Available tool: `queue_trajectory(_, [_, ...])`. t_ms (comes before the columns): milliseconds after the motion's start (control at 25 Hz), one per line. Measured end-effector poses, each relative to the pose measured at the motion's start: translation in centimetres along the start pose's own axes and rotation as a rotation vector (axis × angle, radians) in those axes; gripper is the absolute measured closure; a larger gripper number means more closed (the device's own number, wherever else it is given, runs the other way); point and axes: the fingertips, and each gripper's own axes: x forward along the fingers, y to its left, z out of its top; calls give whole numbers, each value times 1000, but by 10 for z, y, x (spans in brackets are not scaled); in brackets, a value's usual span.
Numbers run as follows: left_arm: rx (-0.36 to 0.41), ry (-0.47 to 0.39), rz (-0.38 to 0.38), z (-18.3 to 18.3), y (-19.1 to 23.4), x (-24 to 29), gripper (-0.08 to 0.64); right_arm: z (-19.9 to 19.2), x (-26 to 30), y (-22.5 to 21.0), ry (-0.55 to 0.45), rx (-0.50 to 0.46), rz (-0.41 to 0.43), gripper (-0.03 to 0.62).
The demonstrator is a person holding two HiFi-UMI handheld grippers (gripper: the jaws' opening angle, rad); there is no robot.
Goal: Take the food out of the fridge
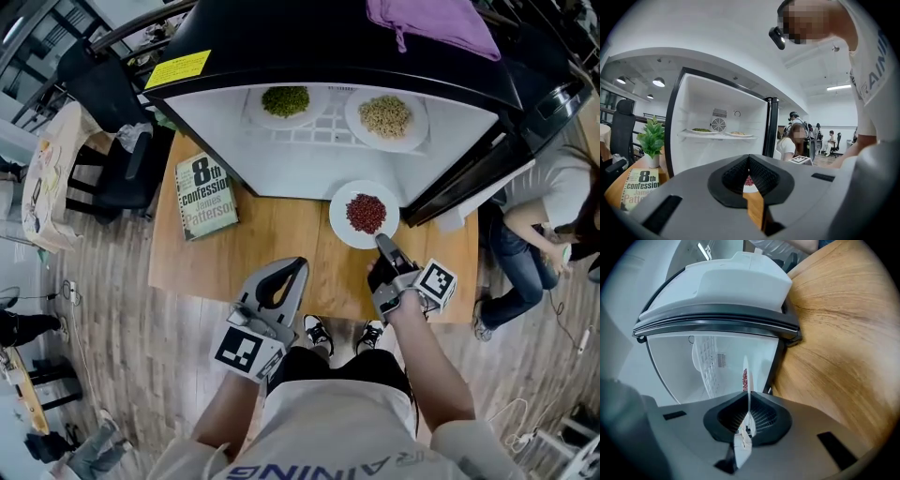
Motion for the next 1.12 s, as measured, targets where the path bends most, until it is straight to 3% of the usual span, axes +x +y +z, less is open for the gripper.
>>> queue_trajectory(400, [19,-14,-9,4,-37,4,551,-10,-79,-49,148,-59,-73,561])
queue_trajectory(720, [27,-16,-10,8,-60,10,551,3,-117,-88,139,-41,-151,561])
queue_trajectory(1120, [30,-14,-15,4,-75,16,551,10,-122,-115,113,-23,-209,561])
